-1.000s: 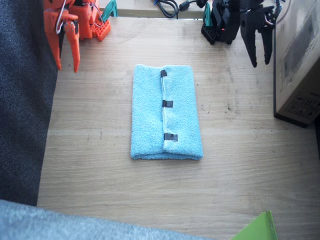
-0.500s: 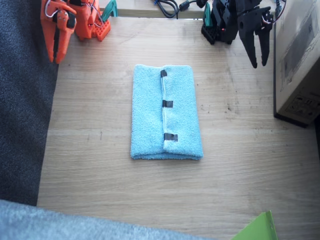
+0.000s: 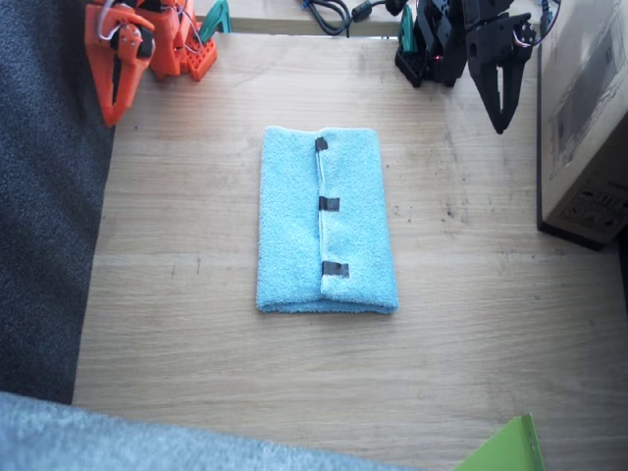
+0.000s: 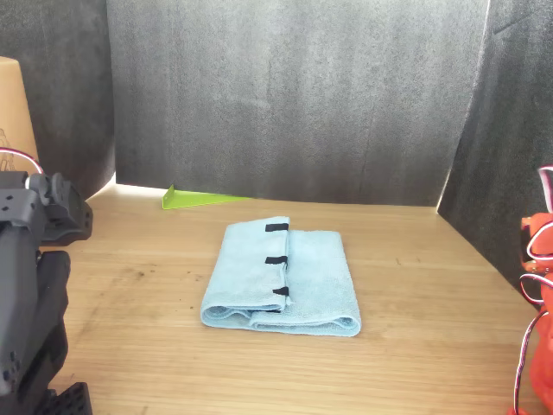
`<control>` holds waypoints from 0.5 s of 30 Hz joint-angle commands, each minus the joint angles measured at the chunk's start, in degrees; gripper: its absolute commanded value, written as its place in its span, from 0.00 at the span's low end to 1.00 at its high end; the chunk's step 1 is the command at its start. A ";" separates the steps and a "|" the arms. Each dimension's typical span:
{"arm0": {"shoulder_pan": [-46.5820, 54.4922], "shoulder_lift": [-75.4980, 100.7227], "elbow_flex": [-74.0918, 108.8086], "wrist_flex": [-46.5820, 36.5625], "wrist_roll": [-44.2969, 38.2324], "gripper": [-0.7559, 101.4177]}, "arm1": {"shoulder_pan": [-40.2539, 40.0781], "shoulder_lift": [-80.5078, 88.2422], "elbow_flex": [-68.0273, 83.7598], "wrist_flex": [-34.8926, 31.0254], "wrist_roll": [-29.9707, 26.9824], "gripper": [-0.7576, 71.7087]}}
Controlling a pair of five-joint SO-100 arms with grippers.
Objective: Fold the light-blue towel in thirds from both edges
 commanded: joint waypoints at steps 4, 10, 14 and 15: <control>0.18 0.44 -0.26 0.62 0.53 0.00 | 0.70 0.44 -0.53 0.79 1.41 0.01; 0.53 0.44 -0.26 0.62 0.18 0.00 | 0.18 0.44 -0.53 0.79 2.02 0.01; 0.00 0.44 -0.26 0.62 0.70 0.00 | -0.26 0.44 -0.53 0.79 2.46 0.01; 0.00 0.44 -0.26 0.62 0.79 0.00 | -0.26 0.44 -0.53 0.79 2.46 0.01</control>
